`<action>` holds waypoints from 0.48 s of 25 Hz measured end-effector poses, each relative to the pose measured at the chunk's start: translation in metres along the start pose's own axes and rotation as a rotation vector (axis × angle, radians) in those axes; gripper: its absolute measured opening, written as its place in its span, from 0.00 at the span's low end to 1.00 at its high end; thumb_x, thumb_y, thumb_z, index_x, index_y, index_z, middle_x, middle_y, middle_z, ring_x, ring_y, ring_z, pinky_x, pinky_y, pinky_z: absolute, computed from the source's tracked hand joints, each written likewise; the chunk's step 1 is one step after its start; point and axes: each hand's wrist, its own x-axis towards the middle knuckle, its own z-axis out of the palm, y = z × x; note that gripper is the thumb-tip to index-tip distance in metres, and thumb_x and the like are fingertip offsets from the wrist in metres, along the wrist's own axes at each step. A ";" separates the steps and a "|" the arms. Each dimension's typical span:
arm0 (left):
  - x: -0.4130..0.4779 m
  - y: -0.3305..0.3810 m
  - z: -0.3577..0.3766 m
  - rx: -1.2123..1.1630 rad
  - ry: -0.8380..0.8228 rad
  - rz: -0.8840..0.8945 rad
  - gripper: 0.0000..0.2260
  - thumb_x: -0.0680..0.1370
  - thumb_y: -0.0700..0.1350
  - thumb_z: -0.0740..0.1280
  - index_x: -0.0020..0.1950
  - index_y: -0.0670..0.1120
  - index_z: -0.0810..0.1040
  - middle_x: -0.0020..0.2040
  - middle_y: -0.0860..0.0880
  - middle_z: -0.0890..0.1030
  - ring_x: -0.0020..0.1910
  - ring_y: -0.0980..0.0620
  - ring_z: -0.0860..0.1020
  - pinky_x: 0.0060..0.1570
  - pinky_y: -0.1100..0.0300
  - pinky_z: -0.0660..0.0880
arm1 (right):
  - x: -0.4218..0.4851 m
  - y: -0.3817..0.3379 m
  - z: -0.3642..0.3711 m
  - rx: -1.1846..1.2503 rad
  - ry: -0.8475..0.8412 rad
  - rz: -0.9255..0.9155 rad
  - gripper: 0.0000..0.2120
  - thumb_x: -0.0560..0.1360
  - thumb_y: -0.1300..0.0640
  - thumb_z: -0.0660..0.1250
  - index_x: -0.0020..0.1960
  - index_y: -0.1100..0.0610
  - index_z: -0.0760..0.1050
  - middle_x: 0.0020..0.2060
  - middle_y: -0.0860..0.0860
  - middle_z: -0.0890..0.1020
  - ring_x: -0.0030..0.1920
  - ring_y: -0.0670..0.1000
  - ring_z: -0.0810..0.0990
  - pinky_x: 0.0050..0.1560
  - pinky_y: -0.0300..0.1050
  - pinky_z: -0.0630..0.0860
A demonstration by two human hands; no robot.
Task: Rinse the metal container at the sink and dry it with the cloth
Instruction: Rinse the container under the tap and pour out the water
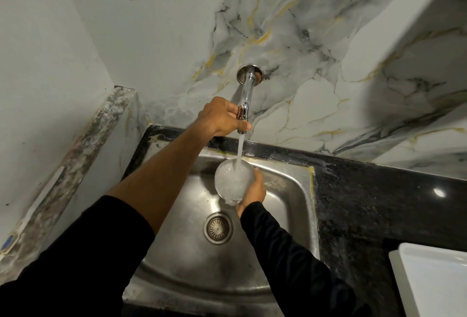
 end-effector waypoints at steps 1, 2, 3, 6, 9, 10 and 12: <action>0.000 0.000 0.000 0.000 -0.001 -0.001 0.27 0.65 0.52 0.87 0.61 0.47 0.88 0.56 0.46 0.90 0.57 0.46 0.87 0.68 0.44 0.80 | 0.000 -0.001 0.003 0.001 0.001 -0.003 0.24 0.76 0.39 0.69 0.63 0.55 0.81 0.55 0.59 0.87 0.53 0.62 0.88 0.37 0.50 0.86; -0.001 0.000 0.000 -0.001 -0.003 -0.003 0.27 0.65 0.52 0.87 0.62 0.47 0.88 0.57 0.46 0.90 0.58 0.46 0.87 0.68 0.44 0.80 | 0.001 -0.002 0.005 0.001 0.003 -0.010 0.24 0.77 0.39 0.69 0.63 0.55 0.81 0.55 0.58 0.87 0.53 0.62 0.88 0.37 0.50 0.86; -0.001 0.001 0.000 -0.003 -0.005 -0.005 0.28 0.65 0.52 0.87 0.62 0.46 0.87 0.57 0.46 0.90 0.58 0.46 0.87 0.69 0.44 0.80 | 0.003 -0.005 0.005 0.001 0.005 -0.020 0.24 0.77 0.39 0.69 0.64 0.55 0.81 0.56 0.58 0.87 0.53 0.62 0.88 0.37 0.49 0.86; -0.002 0.002 -0.001 -0.002 -0.002 -0.003 0.27 0.65 0.51 0.87 0.62 0.47 0.87 0.58 0.46 0.90 0.58 0.46 0.87 0.69 0.45 0.80 | 0.007 -0.012 -0.004 0.008 0.030 -0.041 0.23 0.78 0.39 0.69 0.64 0.54 0.80 0.58 0.57 0.87 0.55 0.61 0.87 0.38 0.48 0.86; 0.001 0.002 -0.001 0.009 -0.011 0.002 0.28 0.65 0.51 0.87 0.63 0.46 0.87 0.58 0.46 0.90 0.58 0.46 0.87 0.69 0.45 0.80 | 0.008 -0.009 -0.011 -0.008 0.053 -0.032 0.23 0.77 0.41 0.69 0.64 0.56 0.81 0.58 0.58 0.86 0.56 0.63 0.86 0.44 0.55 0.87; 0.001 0.002 -0.001 0.010 -0.012 0.003 0.28 0.65 0.51 0.87 0.63 0.46 0.87 0.58 0.45 0.90 0.58 0.46 0.87 0.69 0.45 0.80 | 0.007 -0.006 -0.009 -0.001 0.048 -0.030 0.23 0.77 0.41 0.69 0.64 0.57 0.81 0.57 0.59 0.87 0.55 0.64 0.87 0.46 0.57 0.87; 0.002 0.001 -0.001 0.005 -0.010 0.003 0.28 0.65 0.51 0.87 0.63 0.46 0.87 0.58 0.45 0.90 0.58 0.46 0.87 0.69 0.45 0.79 | 0.005 -0.004 -0.001 0.023 0.036 -0.026 0.22 0.76 0.42 0.71 0.60 0.57 0.83 0.55 0.60 0.88 0.54 0.64 0.88 0.43 0.56 0.88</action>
